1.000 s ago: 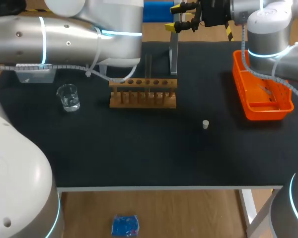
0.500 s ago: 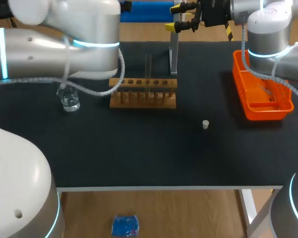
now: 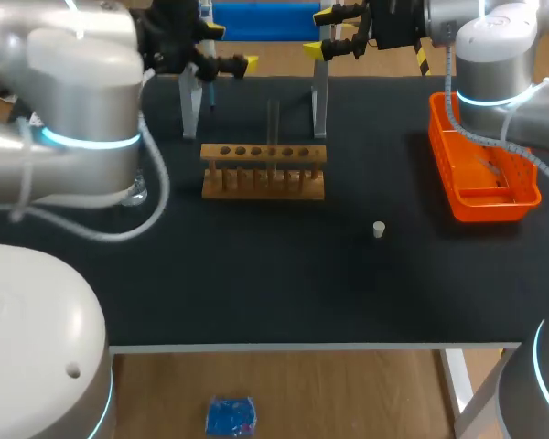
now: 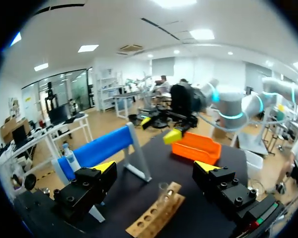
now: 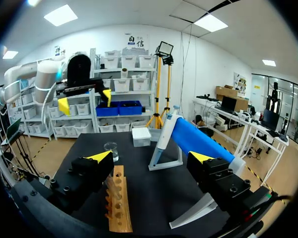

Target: Invert the test tube, pick up the pipette, mount the tip to pipette, aspirate from beaker and dispense into the tube, eject the tip, return the pipette, and cap with the stopper.

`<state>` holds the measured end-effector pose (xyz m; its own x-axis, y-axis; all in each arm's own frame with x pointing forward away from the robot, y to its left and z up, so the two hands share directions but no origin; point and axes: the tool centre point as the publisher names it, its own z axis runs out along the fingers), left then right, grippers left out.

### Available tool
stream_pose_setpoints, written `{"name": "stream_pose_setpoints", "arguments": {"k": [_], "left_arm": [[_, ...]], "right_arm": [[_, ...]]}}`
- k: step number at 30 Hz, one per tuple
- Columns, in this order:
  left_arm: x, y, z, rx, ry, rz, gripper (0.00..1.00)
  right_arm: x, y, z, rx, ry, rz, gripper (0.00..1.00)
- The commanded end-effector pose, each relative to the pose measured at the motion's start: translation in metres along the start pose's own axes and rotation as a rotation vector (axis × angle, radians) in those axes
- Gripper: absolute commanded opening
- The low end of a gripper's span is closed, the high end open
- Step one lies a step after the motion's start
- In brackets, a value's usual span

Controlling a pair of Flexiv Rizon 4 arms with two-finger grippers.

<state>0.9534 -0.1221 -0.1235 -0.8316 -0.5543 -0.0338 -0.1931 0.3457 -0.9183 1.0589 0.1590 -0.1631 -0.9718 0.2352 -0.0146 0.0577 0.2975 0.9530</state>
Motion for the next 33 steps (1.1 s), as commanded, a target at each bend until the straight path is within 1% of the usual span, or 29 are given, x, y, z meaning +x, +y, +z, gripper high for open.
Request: {"name": "stream_pose_setpoints", "arguments": {"k": [1, 5, 11, 15, 17, 18, 20, 22, 26, 33], "left_arm": [[0.007, 0.025, -0.031, 0.041, 0.189, -0.001, 1.0], [0.013, 0.044, -0.017, 0.039, 0.177, -0.024, 1.0], [0.013, 0.063, 0.0, 0.042, 0.151, -0.051, 1.0], [0.008, 0.07, 0.007, 0.052, 0.112, -0.067, 1.0], [0.006, 0.073, 0.01, 0.053, 0.079, -0.077, 1.0], [0.005, 0.074, 0.012, 0.051, 0.079, -0.077, 1.0], [0.006, 0.078, 0.018, 0.032, 0.066, -0.085, 1.0], [0.006, 0.082, 0.022, 0.045, 0.064, -0.092, 1.0], [0.009, 0.089, 0.031, 0.041, 0.027, -0.104, 1.0], [0.008, 0.098, 0.047, 0.069, -0.026, -0.144, 1.0]], "right_arm": [[0.0, 0.001, -0.001, 0.004, 0.002, 0.001, 1.0], [0.0, 0.001, -0.001, 0.004, 0.002, 0.001, 1.0], [0.0, 0.001, -0.001, 0.004, 0.002, 0.001, 1.0], [0.0, 0.001, -0.001, 0.004, 0.002, 0.001, 1.0], [0.0, 0.001, -0.001, 0.004, 0.002, 0.001, 1.0], [0.0, 0.001, -0.001, 0.004, 0.002, 0.001, 1.0], [0.0, 0.001, -0.001, 0.004, 0.002, 0.001, 1.0], [0.0, 0.001, -0.001, 0.004, 0.002, 0.001, 1.0], [0.0, 0.001, -0.001, 0.004, 0.002, 0.001, 1.0], [0.0, 0.001, -0.001, 0.004, 0.002, 0.001, 1.0]]}}
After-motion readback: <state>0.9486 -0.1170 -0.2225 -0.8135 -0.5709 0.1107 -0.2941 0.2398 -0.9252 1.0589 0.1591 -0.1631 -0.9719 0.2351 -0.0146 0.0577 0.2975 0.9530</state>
